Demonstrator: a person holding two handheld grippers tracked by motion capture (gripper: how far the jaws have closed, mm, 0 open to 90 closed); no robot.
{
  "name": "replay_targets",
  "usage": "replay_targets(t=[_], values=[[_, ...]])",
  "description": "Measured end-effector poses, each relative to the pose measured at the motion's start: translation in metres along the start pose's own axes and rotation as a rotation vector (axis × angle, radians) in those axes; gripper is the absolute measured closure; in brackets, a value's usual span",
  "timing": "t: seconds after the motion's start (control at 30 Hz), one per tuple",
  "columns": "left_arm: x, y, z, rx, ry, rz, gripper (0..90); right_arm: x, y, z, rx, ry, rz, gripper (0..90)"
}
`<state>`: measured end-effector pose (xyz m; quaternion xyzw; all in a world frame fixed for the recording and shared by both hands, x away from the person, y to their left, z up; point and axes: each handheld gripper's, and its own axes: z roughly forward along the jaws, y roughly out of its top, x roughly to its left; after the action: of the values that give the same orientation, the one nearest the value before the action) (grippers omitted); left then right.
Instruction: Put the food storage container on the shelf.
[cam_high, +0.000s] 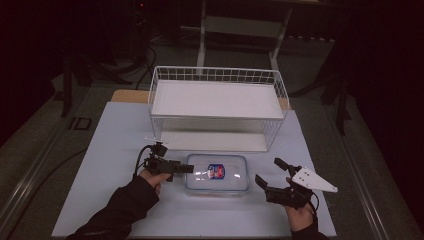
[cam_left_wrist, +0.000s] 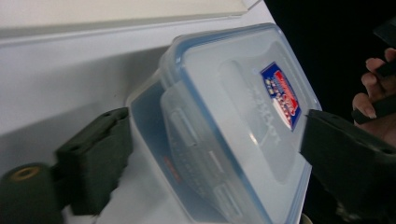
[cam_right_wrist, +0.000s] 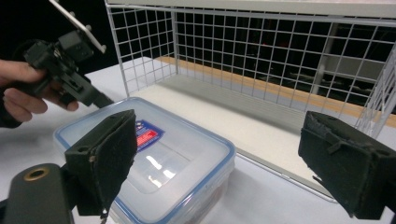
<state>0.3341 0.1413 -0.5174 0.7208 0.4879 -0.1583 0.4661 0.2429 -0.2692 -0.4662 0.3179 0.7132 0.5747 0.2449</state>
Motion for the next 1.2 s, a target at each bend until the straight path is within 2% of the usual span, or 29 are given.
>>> replay_targets(t=[0.03, 0.1, 0.23, 0.37, 0.43, 0.47, 0.57, 0.7, 0.77, 0.83, 0.93, 1.0, 1.03, 1.1, 1.2], values=[[0.002, 0.0, 0.001, 0.015, -0.016, -0.013, 11.2, 0.0, 0.001, -0.001, 0.008, 0.015, 0.015, 13.5], [0.003, -0.001, 0.003, 0.033, -0.019, -0.031, 11.5, -0.001, 0.001, -0.001, 0.015, 0.02, 0.024, 13.8], [0.007, -0.002, 0.003, 0.044, -0.042, -0.061, 15.0, 0.003, 0.0, 0.001, 0.037, 0.04, -0.011, 13.0], [0.009, -0.002, 0.005, 0.081, -0.063, -0.067, 22.5, 0.007, -0.001, 0.003, 0.053, 0.05, -0.026, 13.3], [0.009, -0.003, 0.006, 0.083, -0.072, -0.071, 33.4, 0.007, -0.001, 0.004, 0.057, 0.052, -0.026, 13.3], [0.01, -0.003, 0.006, 0.094, -0.091, -0.065, 33.4, 0.008, -0.001, 0.004, 0.066, 0.053, -0.025, 13.6], [0.013, -0.003, 0.002, 0.079, -0.105, -0.07, 44.4, 0.006, -0.001, 0.005, 0.081, 0.075, -0.001, 17.2], [0.014, -0.003, 0.001, 0.075, -0.106, -0.074, 46.6, 0.006, -0.002, 0.007, 0.107, 0.102, 0.003, 23.5], [0.013, -0.003, -0.001, 0.072, -0.11, -0.063, 48.1, 0.005, -0.003, 0.009, 0.129, 0.109, 0.012, 25.1], [0.012, -0.003, -0.003, 0.069, -0.117, -0.054, 49.7, 0.004, -0.003, 0.011, 0.167, 0.126, 0.039, 28.7], [0.011, -0.005, -0.005, 0.062, -0.127, -0.042, 52.2, 0.0, -0.004, 0.016, 0.247, 0.144, 0.105, 30.9], [0.009, -0.006, -0.007, 0.059, -0.124, -0.028, 52.9, -0.004, -0.004, 0.02, 0.286, 0.157, 0.151, 30.0], [0.009, -0.006, -0.007, 0.059, -0.124, -0.028, 53.3, -0.004, -0.004, 0.02, 0.286, 0.157, 0.151, 30.0], [0.006, -0.008, -0.009, 0.055, -0.123, -0.009, 54.0, -0.009, -0.005, 0.025, 0.317, 0.166, 0.191, 27.5], [0.001, -0.009, -0.011, 0.053, -0.119, 0.02, 55.0, -0.013, -0.006, 0.029, 0.324, 0.169, 0.227, 24.5]])
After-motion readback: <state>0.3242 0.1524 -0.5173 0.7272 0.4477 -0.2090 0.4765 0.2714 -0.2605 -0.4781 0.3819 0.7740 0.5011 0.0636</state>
